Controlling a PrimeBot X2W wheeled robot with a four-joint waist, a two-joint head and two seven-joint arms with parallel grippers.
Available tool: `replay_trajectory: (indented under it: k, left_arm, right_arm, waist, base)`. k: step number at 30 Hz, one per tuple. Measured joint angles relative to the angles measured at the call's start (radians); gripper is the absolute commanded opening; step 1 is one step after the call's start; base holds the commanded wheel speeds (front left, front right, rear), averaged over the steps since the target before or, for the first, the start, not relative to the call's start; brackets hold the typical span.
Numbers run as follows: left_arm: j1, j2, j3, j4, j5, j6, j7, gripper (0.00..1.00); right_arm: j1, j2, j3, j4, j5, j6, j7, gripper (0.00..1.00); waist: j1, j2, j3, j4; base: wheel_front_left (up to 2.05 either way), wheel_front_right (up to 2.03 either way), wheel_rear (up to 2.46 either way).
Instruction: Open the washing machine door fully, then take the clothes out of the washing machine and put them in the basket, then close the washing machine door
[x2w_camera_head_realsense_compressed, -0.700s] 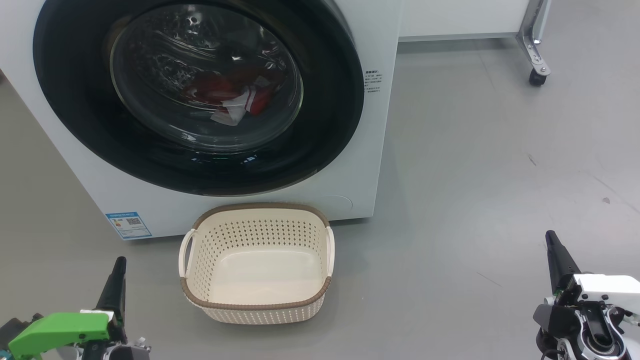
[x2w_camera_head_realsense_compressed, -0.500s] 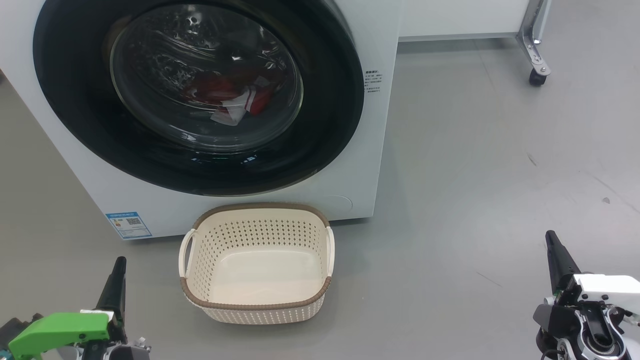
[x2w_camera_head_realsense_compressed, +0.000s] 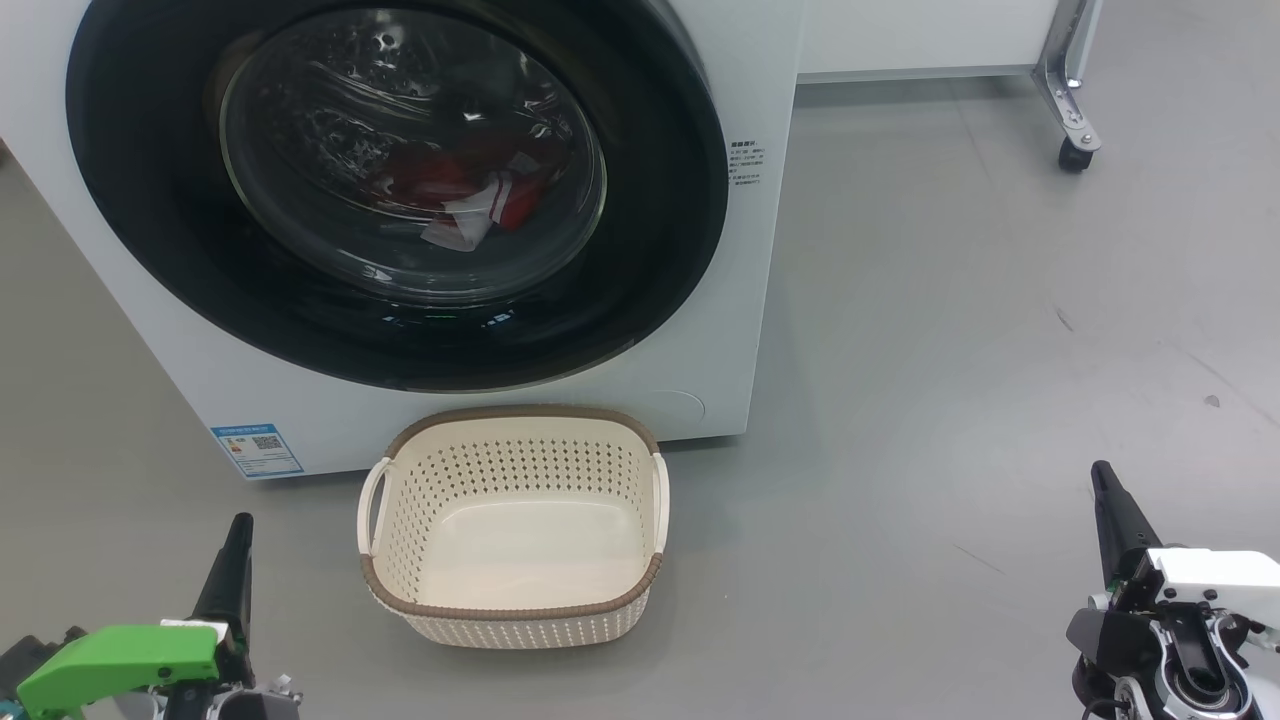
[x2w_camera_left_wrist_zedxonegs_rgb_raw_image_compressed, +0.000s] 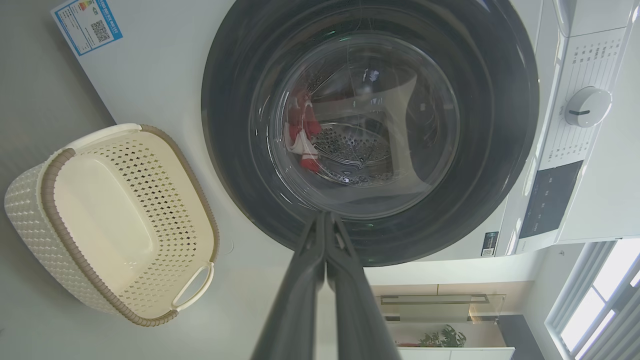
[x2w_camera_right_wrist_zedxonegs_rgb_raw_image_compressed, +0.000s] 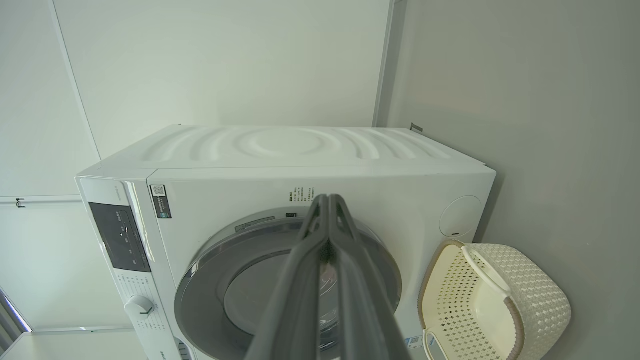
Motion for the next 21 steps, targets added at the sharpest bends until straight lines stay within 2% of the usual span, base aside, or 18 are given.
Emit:
replay_trajectory:
  k: [12,13,21]
  left_arm:
    - [0.003,-0.001,-0.001,0.007,0.000,0.001,0.000,0.00]
    - [0.008,-0.004,-0.003,0.017,0.000,0.001,0.000,1.00]
    - [0.043,-0.022,-0.012,0.042,0.003,0.001,-0.002,1.00]
  right_arm:
    - [0.003,0.002,0.000,0.006,0.000,0.000,0.000,0.00]
    - [0.009,0.007,0.000,0.015,0.000,0.000,0.000,1.00]
    - [0.047,0.025,0.003,0.043,0.000,-0.001,-0.002,1.00]
  waist:
    - [0.0000,0.0000,0.000,0.000]
    - [0.0000,0.0000,0.000,0.000]
    - [0.0000,0.0000,0.001,0.000]
  base:
    - [0.00,0.00,0.00]
    - [0.00,0.00,0.00]
    - [0.00,0.00,0.00]
